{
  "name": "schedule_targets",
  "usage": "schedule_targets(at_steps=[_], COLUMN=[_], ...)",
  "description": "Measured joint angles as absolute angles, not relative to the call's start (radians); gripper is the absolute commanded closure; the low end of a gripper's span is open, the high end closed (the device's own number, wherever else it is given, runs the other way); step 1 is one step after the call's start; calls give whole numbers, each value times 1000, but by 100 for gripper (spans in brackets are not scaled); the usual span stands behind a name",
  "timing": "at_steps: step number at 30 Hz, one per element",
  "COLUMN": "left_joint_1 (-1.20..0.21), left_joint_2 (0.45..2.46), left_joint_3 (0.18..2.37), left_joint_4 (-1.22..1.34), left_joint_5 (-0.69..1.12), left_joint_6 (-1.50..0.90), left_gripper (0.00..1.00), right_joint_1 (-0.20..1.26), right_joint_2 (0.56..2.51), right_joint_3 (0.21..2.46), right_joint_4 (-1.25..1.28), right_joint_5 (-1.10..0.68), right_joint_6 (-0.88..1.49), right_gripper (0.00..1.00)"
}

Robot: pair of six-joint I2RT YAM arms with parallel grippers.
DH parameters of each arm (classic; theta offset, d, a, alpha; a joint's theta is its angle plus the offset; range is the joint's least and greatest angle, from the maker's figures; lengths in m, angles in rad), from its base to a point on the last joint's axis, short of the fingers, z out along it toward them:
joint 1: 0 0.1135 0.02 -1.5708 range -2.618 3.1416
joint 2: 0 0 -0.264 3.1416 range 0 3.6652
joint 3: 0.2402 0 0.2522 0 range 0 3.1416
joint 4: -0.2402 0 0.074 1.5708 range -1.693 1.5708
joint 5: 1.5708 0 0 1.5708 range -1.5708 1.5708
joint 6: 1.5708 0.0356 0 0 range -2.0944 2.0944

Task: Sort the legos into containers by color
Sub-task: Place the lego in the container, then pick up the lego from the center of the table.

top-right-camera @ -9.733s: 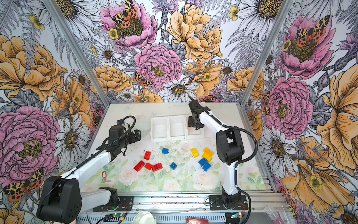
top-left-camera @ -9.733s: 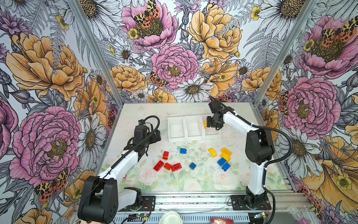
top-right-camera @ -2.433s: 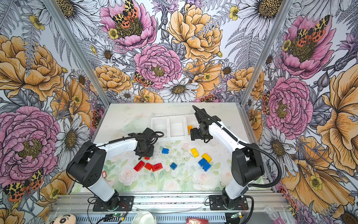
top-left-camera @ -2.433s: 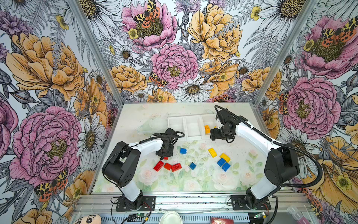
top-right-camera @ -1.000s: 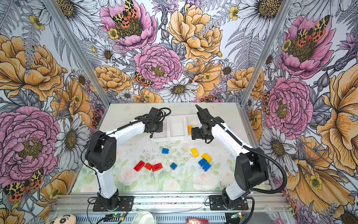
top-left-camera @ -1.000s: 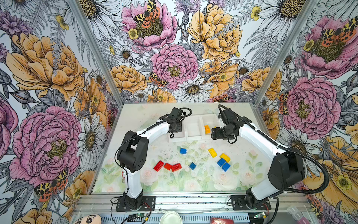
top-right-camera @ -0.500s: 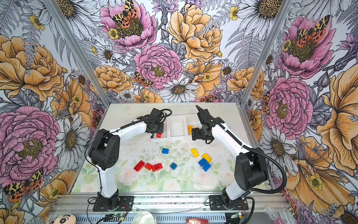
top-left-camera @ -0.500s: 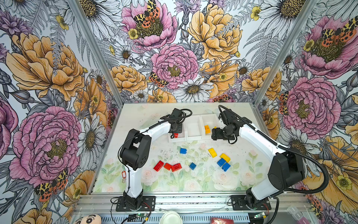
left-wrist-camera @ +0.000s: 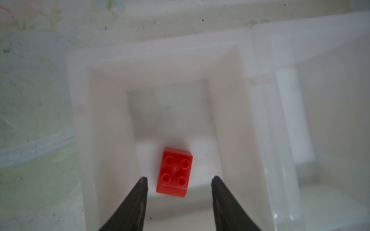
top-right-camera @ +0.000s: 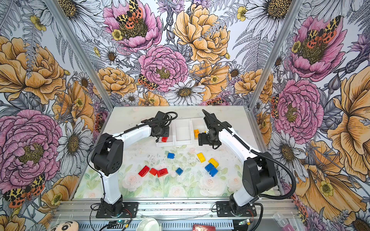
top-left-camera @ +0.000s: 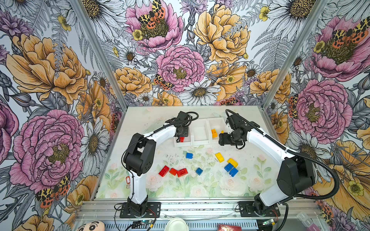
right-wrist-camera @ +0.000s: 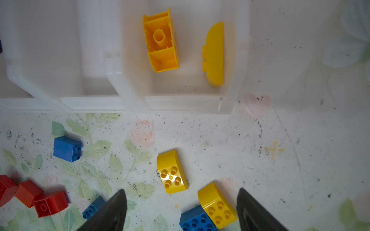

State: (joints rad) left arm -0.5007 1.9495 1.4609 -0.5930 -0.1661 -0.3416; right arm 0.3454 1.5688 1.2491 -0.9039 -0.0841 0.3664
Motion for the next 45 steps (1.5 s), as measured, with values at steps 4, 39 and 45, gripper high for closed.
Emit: schedule_targets(at_steps=[4, 39, 45], left_joint_1=[-501, -455, -448], left_joint_2=[1912, 1404, 1390], left_joint_3=[1461, 971, 953], left_joint_4=[-593, -350, -343], left_joint_5=[-163, -25, -13], left_joint_6=[-345, -500, -504], left_gripper=[43, 19, 19], right_joint_1=[345, 476, 492], right_joint_2=[1569, 1680, 1723], right_joint_3=[1242, 1081, 1081], right_joint_4=[-903, -804, -786], right_joint_5=[-84, -67, -41], right_joint_6=[366, 234, 224], right_gripper=[13, 31, 41])
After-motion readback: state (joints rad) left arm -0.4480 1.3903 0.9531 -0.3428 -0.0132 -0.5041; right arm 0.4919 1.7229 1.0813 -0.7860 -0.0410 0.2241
